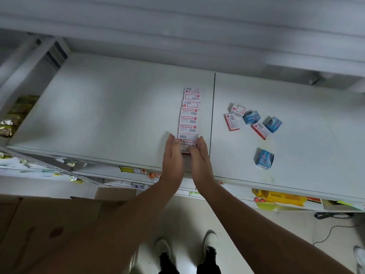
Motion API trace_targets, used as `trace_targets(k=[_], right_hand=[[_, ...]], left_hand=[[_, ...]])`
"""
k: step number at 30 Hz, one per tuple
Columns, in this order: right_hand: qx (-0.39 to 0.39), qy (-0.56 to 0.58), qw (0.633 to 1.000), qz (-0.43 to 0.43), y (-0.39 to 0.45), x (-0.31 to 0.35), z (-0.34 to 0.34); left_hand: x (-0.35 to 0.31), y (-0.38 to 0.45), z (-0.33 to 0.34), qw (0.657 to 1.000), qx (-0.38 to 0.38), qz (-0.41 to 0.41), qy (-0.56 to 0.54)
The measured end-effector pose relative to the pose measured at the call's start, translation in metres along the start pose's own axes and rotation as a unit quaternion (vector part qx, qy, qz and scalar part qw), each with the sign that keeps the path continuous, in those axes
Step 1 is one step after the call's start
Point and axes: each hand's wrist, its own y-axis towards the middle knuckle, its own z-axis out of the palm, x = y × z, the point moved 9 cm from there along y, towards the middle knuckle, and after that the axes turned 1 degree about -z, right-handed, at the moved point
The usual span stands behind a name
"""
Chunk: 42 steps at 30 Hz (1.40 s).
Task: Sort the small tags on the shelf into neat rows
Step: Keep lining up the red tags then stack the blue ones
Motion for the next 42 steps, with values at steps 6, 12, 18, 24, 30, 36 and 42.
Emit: trace_targets(k=[6, 12, 18, 24, 30, 36, 42], right_hand=[[-0.015, -0.011, 1.0, 0.006, 0.014, 0.009, -0.001], [-0.021, -0.027, 0.999, 0.014, 0.033, 0.017, -0.001], [-0.012, -0.058, 0.998, 0.02, 0.038, 0.032, -0.005], [-0.005, -0.113, 0.993, 0.041, 0.011, 0.037, -0.033], [-0.009, -0.169, 0.985, 0.041, -0.013, 0.059, -0.065], [-0.011, -0.279, 0.96, 0.011, -0.045, 0.098, -0.096], [0.009, -0.416, 0.909, 0.002, -0.077, 0.121, -0.131]], left_hand=[[-0.008, 0.014, 0.005, 1.0, 0.019, 0.003, -0.012], [-0.02, 0.031, 0.011, 0.999, 0.029, 0.009, 0.013], [-0.04, 0.037, 0.003, 0.998, 0.022, 0.028, 0.06], [-0.028, 0.025, -0.021, 0.979, 0.053, 0.038, 0.192], [-0.051, 0.0, -0.049, 0.957, 0.066, 0.05, 0.277], [-0.084, -0.016, -0.028, 0.909, 0.131, 0.099, 0.382], [-0.111, -0.057, 0.016, 0.825, 0.189, 0.159, 0.508]])
